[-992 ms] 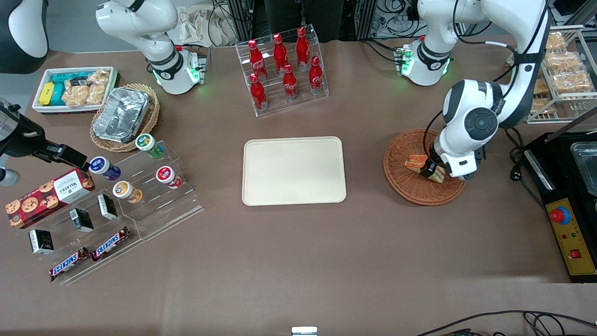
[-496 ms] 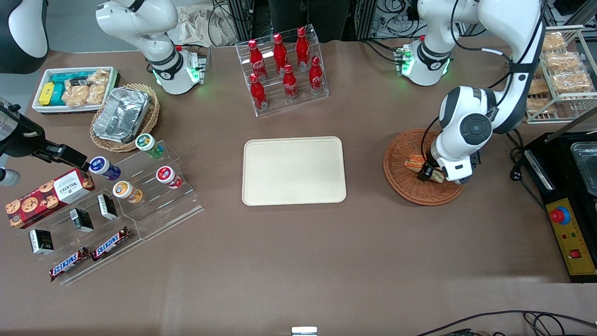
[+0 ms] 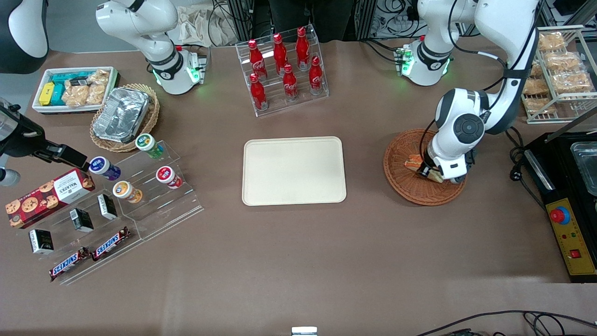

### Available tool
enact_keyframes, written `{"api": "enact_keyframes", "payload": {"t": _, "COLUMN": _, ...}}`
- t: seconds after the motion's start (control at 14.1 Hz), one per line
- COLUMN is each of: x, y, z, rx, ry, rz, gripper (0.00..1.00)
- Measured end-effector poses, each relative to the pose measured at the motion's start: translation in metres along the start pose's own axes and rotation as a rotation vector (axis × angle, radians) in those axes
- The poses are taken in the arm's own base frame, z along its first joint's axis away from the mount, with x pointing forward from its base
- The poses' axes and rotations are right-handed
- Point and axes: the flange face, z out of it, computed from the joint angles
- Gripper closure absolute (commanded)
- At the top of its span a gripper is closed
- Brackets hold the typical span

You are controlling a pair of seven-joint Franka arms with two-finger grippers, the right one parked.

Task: Place sandwich from basket to tray
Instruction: 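Lift the sandwich upright out of the basket with the left gripper, then carry the sandwich to the cream tray and lower it onto it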

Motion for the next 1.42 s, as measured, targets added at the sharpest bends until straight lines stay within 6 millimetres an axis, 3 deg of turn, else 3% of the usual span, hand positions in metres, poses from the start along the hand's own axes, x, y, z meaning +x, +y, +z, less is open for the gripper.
{"api": "enact_keyframes", "payload": {"t": 0.21, "x": 0.002, "y": 0.001, "z": -0.002, "rx": -0.009, "ry": 0.003, "rz": -0.003, "gripper": 1.00}}
{"api": "enact_keyframes", "payload": {"t": 0.35, "x": 0.004, "y": 0.005, "z": -0.017, "rx": -0.040, "ry": 0.018, "rz": -0.002, "gripper": 1.00}}
{"api": "enact_keyframes", "payload": {"t": 0.57, "x": 0.003, "y": 0.015, "z": -0.069, "rx": -0.056, "ry": 0.054, "rz": 0.058, "gripper": 1.00}}
{"api": "enact_keyframes", "payload": {"t": 0.92, "x": -0.024, "y": 0.039, "z": -0.185, "rx": -0.018, "ry": 0.095, "rz": 0.322, "gripper": 1.00}}
{"api": "enact_keyframes", "payload": {"t": 1.13, "x": -0.052, "y": 0.052, "z": -0.218, "rx": -0.040, "ry": 0.115, "rz": 0.481, "gripper": 1.00}}
{"api": "enact_keyframes", "payload": {"t": 1.42, "x": -0.123, "y": 0.064, "z": -0.222, "rx": -0.044, "ry": 0.125, "rz": 0.697, "gripper": 1.00}}
